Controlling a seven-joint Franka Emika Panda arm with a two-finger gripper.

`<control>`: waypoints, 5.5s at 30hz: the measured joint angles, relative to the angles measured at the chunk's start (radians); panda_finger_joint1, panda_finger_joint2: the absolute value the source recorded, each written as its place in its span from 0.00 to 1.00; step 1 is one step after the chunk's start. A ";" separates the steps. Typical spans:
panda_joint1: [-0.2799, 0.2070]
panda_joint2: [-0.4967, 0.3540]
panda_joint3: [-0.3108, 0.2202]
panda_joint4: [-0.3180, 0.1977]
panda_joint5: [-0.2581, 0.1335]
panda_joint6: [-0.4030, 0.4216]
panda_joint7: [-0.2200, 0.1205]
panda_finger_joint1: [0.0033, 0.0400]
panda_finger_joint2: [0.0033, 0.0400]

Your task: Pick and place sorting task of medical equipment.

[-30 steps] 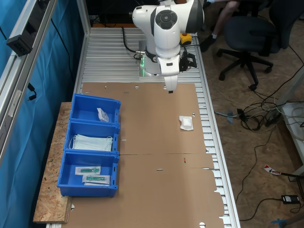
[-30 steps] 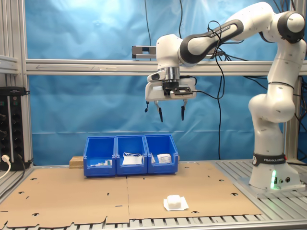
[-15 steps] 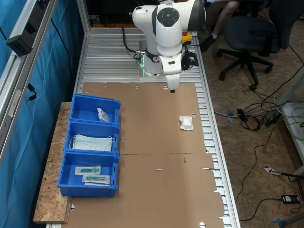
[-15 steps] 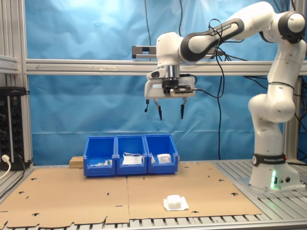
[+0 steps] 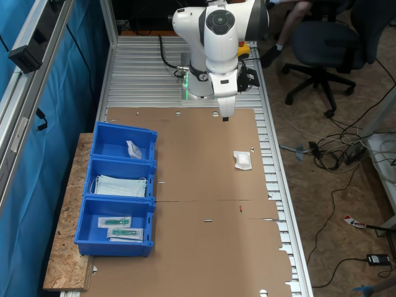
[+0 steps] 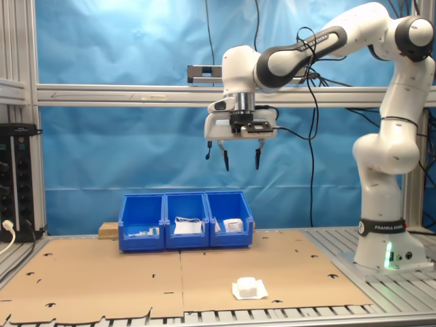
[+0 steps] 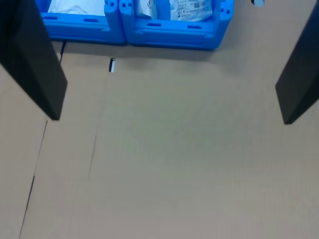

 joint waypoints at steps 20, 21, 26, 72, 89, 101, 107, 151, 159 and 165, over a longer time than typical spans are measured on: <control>0.008 0.084 0.013 -0.012 -0.079 0.110 0.000 1.00 1.00; 0.009 0.088 0.013 -0.017 -0.082 0.117 0.000 1.00 1.00; 0.028 0.099 0.012 -0.053 -0.094 0.156 0.001 1.00 1.00; 0.187 0.378 0.019 -0.292 -0.104 0.721 0.124 1.00 1.00; 0.190 0.511 0.063 -0.247 -0.104 0.839 0.141 1.00 1.00; 0.204 0.535 0.094 -0.243 -0.104 0.872 0.148 1.00 1.00; 0.205 0.553 0.097 -0.232 -0.104 0.884 0.153 1.00 1.00; 0.205 0.663 0.080 -0.179 -0.104 0.904 0.158 1.00 1.00; 0.205 0.664 0.064 -0.179 -0.104 0.904 0.158 1.00 1.00; 0.205 0.665 0.058 -0.177 -0.104 0.904 0.158 1.00 1.00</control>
